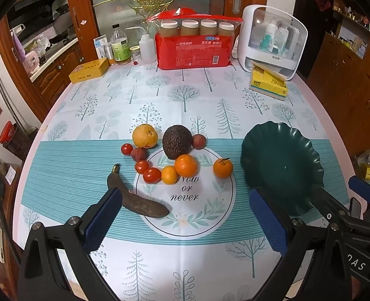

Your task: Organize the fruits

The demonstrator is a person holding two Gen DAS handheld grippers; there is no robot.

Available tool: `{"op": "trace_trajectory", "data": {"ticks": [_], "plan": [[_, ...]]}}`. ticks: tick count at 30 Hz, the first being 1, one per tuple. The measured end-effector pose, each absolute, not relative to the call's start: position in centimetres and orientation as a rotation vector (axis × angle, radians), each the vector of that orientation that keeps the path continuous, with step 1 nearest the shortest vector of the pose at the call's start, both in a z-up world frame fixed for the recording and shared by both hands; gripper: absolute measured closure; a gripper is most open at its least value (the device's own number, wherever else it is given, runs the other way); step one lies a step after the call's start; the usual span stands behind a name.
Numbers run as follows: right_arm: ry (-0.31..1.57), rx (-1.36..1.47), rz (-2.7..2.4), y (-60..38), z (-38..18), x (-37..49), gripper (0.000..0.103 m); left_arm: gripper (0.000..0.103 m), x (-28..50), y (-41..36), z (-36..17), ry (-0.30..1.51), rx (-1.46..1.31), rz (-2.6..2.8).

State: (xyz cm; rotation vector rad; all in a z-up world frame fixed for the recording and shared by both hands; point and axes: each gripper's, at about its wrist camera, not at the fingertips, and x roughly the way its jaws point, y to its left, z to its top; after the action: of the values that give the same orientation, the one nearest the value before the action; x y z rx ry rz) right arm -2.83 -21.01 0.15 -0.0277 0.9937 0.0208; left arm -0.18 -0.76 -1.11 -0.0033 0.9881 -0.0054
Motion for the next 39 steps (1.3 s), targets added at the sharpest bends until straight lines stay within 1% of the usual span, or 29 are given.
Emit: {"op": "trace_trajectory", "data": {"ticks": [9,17,39], "plan": [[0.99,-0.023,0.025,-21.0,0.6,-2.7,0.015,0.002,-0.1,-0.8,-0.6,0.978,-0.016,-0.012],[0.983,-0.015,0.035,-20.9,1.0,-2.4,0.015,0.002,-0.7,-1.0,0.5,0.924,-0.008,-0.031],[0.885,-0.004,0.099,-21.0,3.3,-2.7,0.015,0.002,-1.5,-0.7,3.1,0.882,0.018,0.012]]}}
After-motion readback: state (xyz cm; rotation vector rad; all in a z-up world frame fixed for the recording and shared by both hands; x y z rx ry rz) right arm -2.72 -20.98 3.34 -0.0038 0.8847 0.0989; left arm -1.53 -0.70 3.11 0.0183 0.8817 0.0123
